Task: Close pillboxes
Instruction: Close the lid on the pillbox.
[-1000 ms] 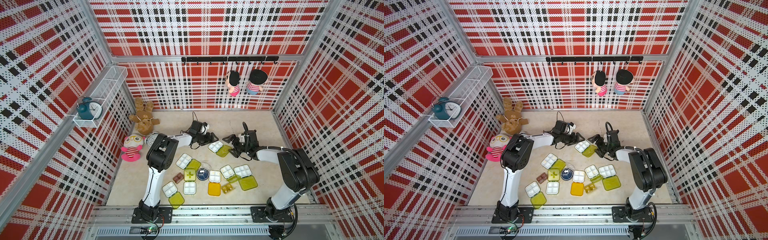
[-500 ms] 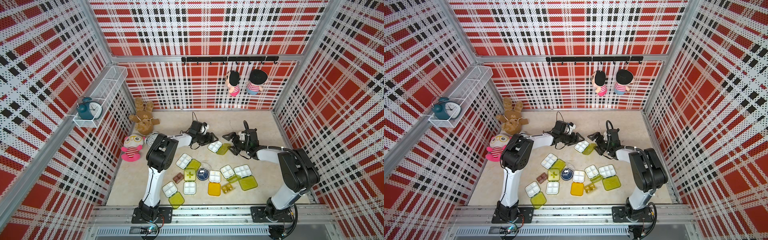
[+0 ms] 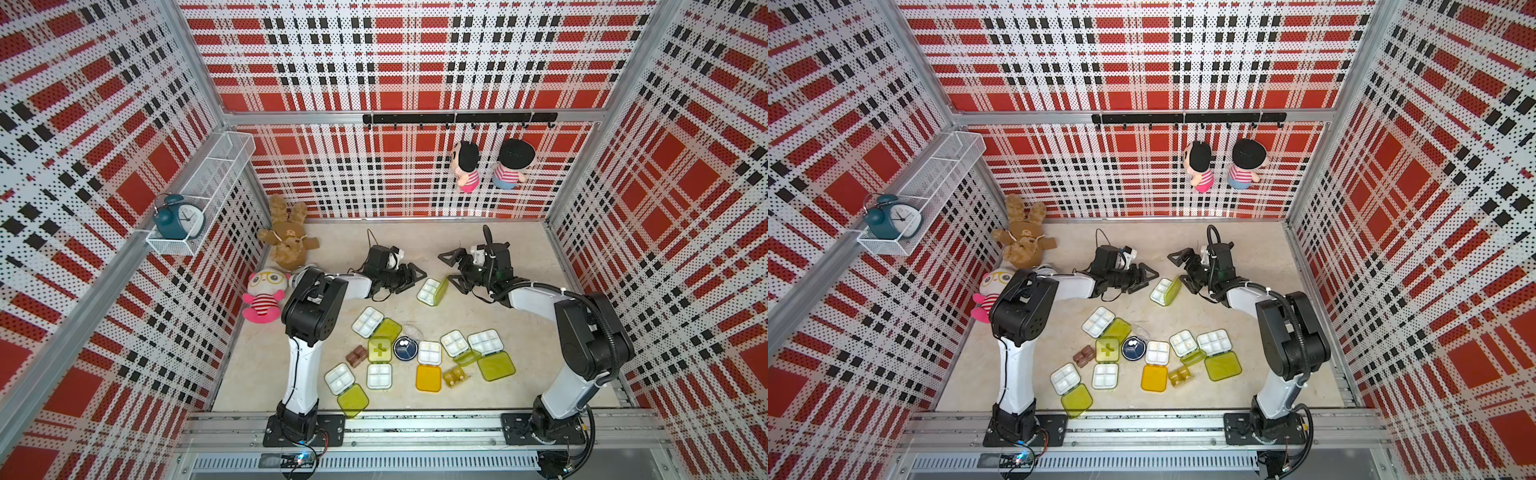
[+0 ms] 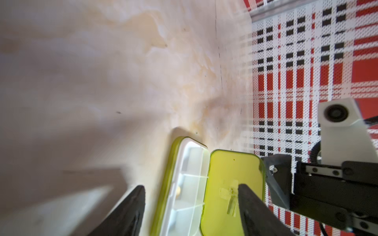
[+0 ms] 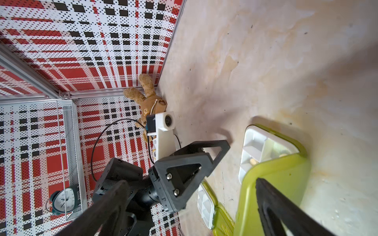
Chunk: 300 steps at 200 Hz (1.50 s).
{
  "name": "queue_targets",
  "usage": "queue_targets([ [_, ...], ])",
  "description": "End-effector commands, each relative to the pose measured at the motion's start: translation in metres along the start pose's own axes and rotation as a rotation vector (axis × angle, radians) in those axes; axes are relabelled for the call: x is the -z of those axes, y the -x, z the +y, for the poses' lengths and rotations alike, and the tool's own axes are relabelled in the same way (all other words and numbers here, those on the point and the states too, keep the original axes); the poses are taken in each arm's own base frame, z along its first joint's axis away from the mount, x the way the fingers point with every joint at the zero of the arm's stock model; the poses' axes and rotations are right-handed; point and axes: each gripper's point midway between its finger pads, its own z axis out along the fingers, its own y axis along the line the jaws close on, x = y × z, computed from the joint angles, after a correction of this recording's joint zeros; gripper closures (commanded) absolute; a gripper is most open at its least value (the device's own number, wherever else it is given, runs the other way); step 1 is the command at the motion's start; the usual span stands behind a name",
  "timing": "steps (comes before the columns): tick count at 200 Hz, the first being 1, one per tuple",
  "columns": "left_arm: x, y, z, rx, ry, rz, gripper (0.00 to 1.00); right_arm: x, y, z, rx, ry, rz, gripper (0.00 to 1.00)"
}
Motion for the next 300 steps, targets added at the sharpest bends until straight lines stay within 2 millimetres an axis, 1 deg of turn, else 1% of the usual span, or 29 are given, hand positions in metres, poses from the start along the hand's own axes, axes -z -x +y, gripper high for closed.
queue_targets([
  [1,0.022,0.026,-0.028,-0.023,-0.088,-0.081,0.27,-0.011,-0.003,0.001,-0.006,0.000,0.023,0.01],
  [16,0.028,0.028,-0.025,-0.018,-0.080,-0.094,0.27,-0.015,-0.003,0.002,-0.007,0.002,0.030,0.01],
  [39,0.035,0.033,-0.025,-0.026,-0.078,-0.112,0.27,-0.019,-0.001,0.006,-0.006,0.008,0.034,0.02],
  [63,0.039,0.036,-0.031,-0.048,-0.072,-0.121,0.27,-0.021,0.001,0.012,0.015,0.001,0.049,0.02],
  [86,0.041,0.036,-0.036,-0.104,-0.007,-0.116,0.27,-0.025,0.004,0.015,0.064,-0.036,0.086,0.02],
  [109,0.036,0.029,-0.042,-0.200,0.096,-0.075,0.26,-0.023,0.013,0.008,0.117,-0.095,0.123,0.02],
  [121,0.029,0.020,-0.034,-0.239,0.167,-0.020,0.26,-0.020,0.020,0.001,0.127,-0.118,0.138,0.02],
  [137,0.021,0.011,-0.032,-0.308,0.229,0.040,0.25,-0.015,0.028,-0.012,0.120,-0.124,0.153,0.03],
  [147,0.015,0.007,-0.034,-0.351,0.235,0.067,0.24,-0.012,0.030,-0.015,0.123,-0.101,0.160,0.05],
  [157,0.009,0.005,-0.033,-0.376,0.232,0.091,0.24,-0.008,0.027,-0.021,0.119,-0.098,0.175,0.09],
  [171,0.002,0.002,-0.027,-0.414,0.230,0.121,0.24,0.000,0.014,-0.030,0.096,-0.135,0.199,0.11],
  [181,-0.001,0.002,-0.025,-0.441,0.223,0.142,0.25,0.007,0.002,-0.030,0.097,-0.154,0.206,0.12],
  [193,-0.004,0.002,-0.017,-0.479,0.237,0.158,0.25,0.011,-0.011,-0.026,0.132,-0.152,0.200,0.12],
  [206,-0.005,0.004,-0.009,-0.480,0.246,0.179,0.27,0.012,-0.021,-0.031,0.129,-0.175,0.214,0.14],
  [211,-0.005,0.004,-0.009,-0.476,0.240,0.183,0.28,0.012,-0.023,-0.032,0.123,-0.178,0.221,0.15],
  [220,-0.004,0.005,-0.011,-0.469,0.226,0.181,0.28,0.011,-0.026,-0.036,0.114,-0.188,0.226,0.17],
  [235,-0.007,0.004,-0.018,-0.486,0.206,0.176,0.30,0.008,-0.026,-0.036,0.105,-0.174,0.216,0.19],
  [254,-0.016,0.000,-0.013,-0.488,0.215,0.186,0.32,0.002,-0.027,-0.042,0.077,-0.161,0.219,0.23],
  [265,-0.022,-0.007,-0.011,-0.491,0.219,0.201,0.33,-0.002,-0.028,-0.045,0.058,-0.157,0.230,0.25],
  [278,-0.027,-0.014,-0.014,-0.502,0.218,0.213,0.34,-0.007,-0.027,-0.046,0.058,-0.146,0.237,0.29],
  [300,-0.035,-0.027,-0.015,-0.510,0.217,0.239,0.35,-0.010,-0.028,-0.055,0.063,-0.176,0.259,0.33],
])
